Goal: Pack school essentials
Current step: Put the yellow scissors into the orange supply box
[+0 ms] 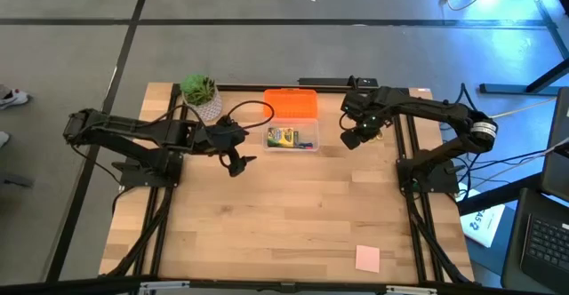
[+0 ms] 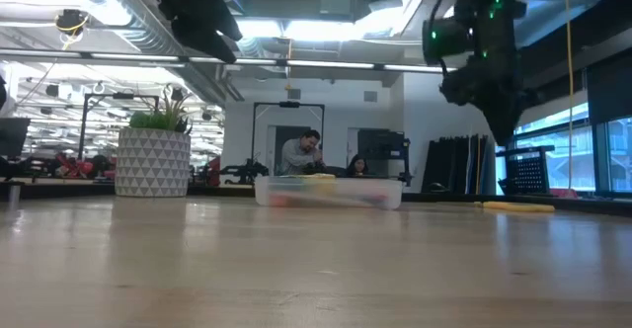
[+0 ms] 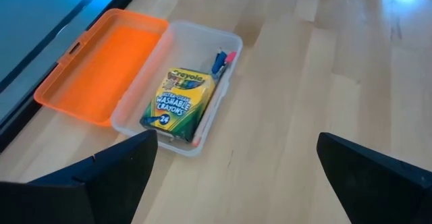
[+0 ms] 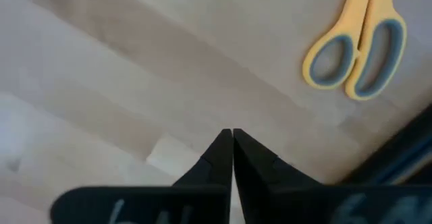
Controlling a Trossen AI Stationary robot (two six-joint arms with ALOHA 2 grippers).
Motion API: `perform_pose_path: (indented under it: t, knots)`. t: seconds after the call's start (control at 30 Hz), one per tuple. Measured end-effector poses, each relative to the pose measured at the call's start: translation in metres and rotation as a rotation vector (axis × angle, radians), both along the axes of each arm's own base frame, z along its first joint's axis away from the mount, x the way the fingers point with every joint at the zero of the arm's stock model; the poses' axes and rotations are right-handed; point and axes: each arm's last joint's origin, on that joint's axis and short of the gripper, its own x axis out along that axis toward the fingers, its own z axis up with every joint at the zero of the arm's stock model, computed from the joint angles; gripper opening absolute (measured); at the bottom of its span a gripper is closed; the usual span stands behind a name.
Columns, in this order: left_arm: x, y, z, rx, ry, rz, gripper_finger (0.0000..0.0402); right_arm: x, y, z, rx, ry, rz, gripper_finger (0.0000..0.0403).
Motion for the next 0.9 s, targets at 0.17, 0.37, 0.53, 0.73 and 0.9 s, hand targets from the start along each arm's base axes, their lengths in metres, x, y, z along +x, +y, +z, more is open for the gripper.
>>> perform_pose_path:
  t: [0.17,0.37,0.53,0.73,0.9]
  knots:
    - [0.0,0.003,0.0,-0.001,-0.001,0.014,0.04,-0.007,-0.013,-0.013,-0.005,-0.025,-0.04,0.0053]
    - [0.0,0.003,0.0,-0.007,-0.003,0.017,0.04,-0.014,-0.028,-0.014,-0.023,-0.046,-0.068,0.0114]
    - [0.0,0.003,0.0,-0.016,-0.007,0.025,0.04,-0.018,-0.037,-0.016,-0.047,-0.011,-0.231,0.0147]
    - [0.0,0.003,0.0,-0.018,-0.008,0.027,0.04,-0.013,-0.044,-0.031,-0.024,0.033,-0.274,0.0152]
    - [0.0,0.003,0.0,-0.018,-0.008,0.027,0.04,-0.01,-0.052,-0.048,0.013,0.095,-0.299,0.0152]
